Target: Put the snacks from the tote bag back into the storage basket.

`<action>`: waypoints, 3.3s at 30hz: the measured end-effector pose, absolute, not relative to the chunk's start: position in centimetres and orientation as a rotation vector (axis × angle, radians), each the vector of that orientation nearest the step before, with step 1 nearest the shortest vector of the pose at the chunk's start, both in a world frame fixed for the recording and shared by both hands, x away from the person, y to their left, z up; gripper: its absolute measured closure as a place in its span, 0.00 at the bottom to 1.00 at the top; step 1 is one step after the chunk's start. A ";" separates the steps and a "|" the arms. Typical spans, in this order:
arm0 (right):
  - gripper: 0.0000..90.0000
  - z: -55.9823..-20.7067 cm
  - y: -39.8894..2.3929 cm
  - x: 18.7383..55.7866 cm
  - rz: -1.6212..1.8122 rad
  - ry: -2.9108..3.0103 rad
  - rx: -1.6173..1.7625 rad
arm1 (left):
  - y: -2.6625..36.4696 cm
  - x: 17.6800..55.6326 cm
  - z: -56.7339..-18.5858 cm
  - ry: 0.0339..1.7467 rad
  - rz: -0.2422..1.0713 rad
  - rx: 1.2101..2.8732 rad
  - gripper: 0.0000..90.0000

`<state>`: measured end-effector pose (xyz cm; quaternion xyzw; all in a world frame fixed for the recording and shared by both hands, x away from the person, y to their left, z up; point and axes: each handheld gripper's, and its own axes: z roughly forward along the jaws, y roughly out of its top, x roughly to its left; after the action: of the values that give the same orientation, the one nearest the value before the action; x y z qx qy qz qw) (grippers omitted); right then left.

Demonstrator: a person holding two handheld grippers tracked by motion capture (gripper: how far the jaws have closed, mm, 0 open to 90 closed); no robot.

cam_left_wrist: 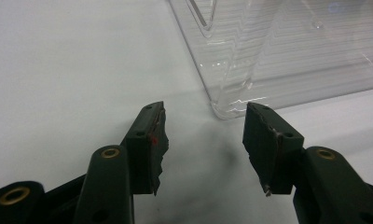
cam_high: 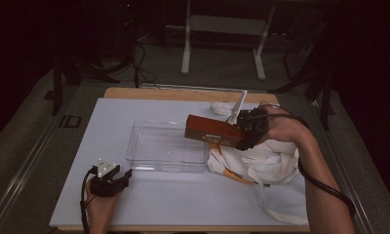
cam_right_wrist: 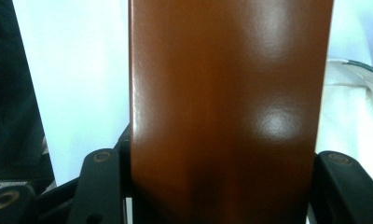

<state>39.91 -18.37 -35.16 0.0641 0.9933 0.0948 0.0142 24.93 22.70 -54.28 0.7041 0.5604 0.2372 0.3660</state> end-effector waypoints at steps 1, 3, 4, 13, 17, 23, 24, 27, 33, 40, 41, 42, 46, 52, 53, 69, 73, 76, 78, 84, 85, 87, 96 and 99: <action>0.48 -35.1 -18.3 39.9 0.294 3.092 0.197 | 22.7 24.9 -54.3 1.440 0.610 1.811 0.55; 0.48 -35.1 -18.1 40.0 0.296 3.093 0.193 | 22.7 24.9 -54.3 1.441 0.610 1.809 0.55; 0.48 -35.1 -18.0 39.9 0.298 3.094 0.190 | 22.7 24.9 -54.3 1.441 0.609 1.808 0.55; 0.48 -35.4 -17.3 40.0 0.285 3.092 0.175 | 22.7 24.9 -54.3 1.441 0.608 1.808 0.55; 0.48 -35.6 -17.0 40.1 0.295 3.094 0.167 | 22.8 24.9 -54.3 1.441 0.607 1.806 0.55; 0.48 -35.7 -16.5 40.2 0.288 3.098 0.155 | 22.8 24.9 -54.3 1.442 0.607 1.805 0.55; 0.48 -35.7 -16.4 40.2 0.289 3.097 0.148 | 22.8 24.9 -54.3 1.442 0.606 1.805 0.55; 0.48 -35.8 -16.2 40.2 0.288 3.098 0.144 | 22.8 24.9 -54.3 1.443 0.606 1.804 0.55; 0.48 -36.0 -15.4 40.2 0.292 3.093 0.124 | 22.8 24.9 -54.3 1.444 0.601 1.800 0.55; 0.48 -36.3 -14.6 40.2 0.285 3.097 0.110 | 22.9 24.9 -54.3 1.444 0.599 1.797 0.55; 0.48 -36.4 -14.5 40.2 0.288 3.096 0.109 | 22.9 24.9 -54.3 1.444 0.599 1.796 0.55; 0.48 -36.4 -14.4 40.2 0.290 3.095 0.106 | 22.9 24.9 -54.3 1.444 0.598 1.796 0.55; 0.48 -36.7 -14.0 40.1 0.290 3.100 0.094 | 22.9 24.9 -54.3 1.444 0.598 1.796 0.55; 0.48 -36.7 -13.7 40.1 0.291 3.099 0.080 | 22.9 24.9 -54.3 1.444 0.598 1.794 0.55; 0.48 -36.7 -13.6 40.1 0.292 3.101 0.078 | 22.9 24.9 -54.3 1.445 0.598 1.794 0.55; 0.48 -37.1 -12.6 40.2 0.242 3.106 0.063 | 22.9 24.9 -54.3 1.446 0.598 1.792 0.55; 0.48 -37.3 -12.1 40.2 0.228 3.115 0.055 | 22.9 24.9 -54.3 1.446 0.598 1.794 0.55; 0.48 -37.5 -11.6 40.3 0.211 3.117 0.035 | 22.9 24.9 -54.3 1.444 0.599 1.798 0.55; 0.48 -37.5 -11.5 40.2 0.206 3.118 0.035 | 22.9 24.9 -54.3 1.443 0.599 1.802 0.55; 0.48 -37.7 -11.0 40.2 0.191 3.119 0.021 | 22.8 24.9 -54.3 1.441 0.601 1.803 0.55; 0.48 -37.8 -10.8 40.2 0.175 3.122 0.020 | 22.8 24.9 -54.3 1.440 0.601 1.802 0.55; 0.48 -37.9 -10.8 40.2 0.177 3.124 0.019 | 22.8 24.9 -54.3 1.440 0.601 1.802 0.55; 0.48 -38.4 -10.3 40.3 0.159 3.130 -0.002 | 22.8 24.9 -54.3 1.441 0.603 1.801 0.55; 0.48 -38.6 -10.2 40.2 0.138 3.132 -0.003 | 22.8 24.9 -54.3 1.441 0.602 1.802 0.55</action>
<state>40.22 -10.16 -38.60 -0.0010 0.9990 0.0439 0.0033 24.93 22.83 -54.28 0.7021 0.5614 0.2347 0.3698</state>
